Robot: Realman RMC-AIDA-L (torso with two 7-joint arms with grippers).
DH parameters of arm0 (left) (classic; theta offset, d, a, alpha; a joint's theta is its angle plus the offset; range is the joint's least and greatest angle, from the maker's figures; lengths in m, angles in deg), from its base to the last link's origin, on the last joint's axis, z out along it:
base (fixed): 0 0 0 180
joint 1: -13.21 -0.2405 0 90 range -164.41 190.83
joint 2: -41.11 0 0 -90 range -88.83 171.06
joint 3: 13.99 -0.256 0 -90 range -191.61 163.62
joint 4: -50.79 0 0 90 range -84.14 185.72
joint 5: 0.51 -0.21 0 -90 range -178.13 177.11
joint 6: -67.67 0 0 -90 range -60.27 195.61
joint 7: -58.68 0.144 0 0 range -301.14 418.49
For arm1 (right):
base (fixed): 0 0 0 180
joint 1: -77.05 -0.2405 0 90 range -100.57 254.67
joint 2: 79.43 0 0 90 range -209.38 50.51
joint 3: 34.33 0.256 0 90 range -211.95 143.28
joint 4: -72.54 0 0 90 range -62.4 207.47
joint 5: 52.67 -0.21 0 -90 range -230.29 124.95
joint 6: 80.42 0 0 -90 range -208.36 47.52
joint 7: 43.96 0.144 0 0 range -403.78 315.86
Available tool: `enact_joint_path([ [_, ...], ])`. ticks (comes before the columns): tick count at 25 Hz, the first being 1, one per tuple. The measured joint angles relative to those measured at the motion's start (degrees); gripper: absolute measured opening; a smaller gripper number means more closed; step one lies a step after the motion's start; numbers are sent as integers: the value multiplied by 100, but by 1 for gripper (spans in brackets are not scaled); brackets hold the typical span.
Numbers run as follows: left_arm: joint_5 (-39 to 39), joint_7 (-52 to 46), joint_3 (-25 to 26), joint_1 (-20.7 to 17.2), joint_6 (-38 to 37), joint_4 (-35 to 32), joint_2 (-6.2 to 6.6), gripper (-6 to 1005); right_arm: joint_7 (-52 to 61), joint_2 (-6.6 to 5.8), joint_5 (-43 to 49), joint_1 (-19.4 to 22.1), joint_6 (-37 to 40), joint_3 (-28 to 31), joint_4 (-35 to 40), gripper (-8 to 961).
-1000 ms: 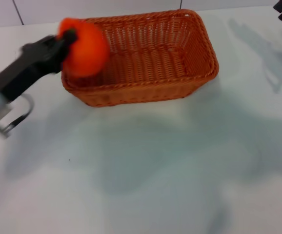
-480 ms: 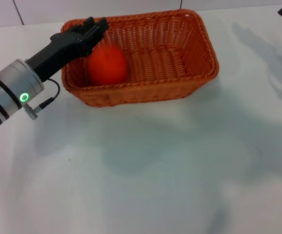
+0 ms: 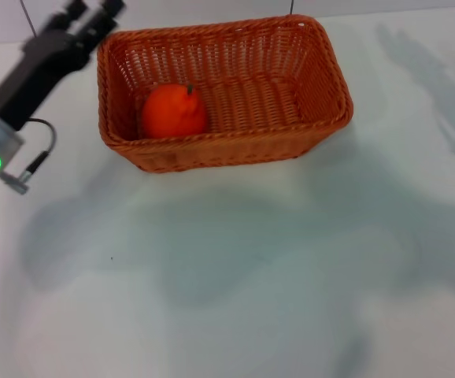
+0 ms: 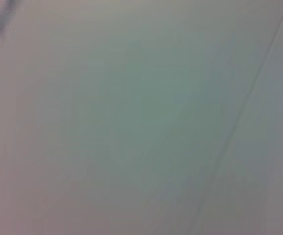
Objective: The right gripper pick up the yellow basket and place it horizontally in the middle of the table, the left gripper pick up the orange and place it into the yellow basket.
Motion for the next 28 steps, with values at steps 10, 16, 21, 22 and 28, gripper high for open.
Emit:
enact_joint_path([
  [10, 1444, 948, 58, -784, -996, 311, 3, 926, -3019, 151, -1287, 291, -967, 179, -296, 423],
  [16, 1608, 954, 171, -1084, -1118, 335, 18, 932, -3852, 158, -1358, 300, -1115, 925, -659, 421],
  [21, 1612, 955, 289, -1126, -1163, 401, 14, 932, -3995, 160, -1362, 343, -1150, 1148, -728, 421],
  [22, 1613, 955, 307, -1127, -1165, 409, 16, 932, -3997, 161, -1362, 355, -1155, 1164, -729, 420],
  [28, 1613, 957, 364, -1117, -1167, 470, 14, 933, -4008, 161, -1362, 380, -1200, 1238, -733, 419],
])
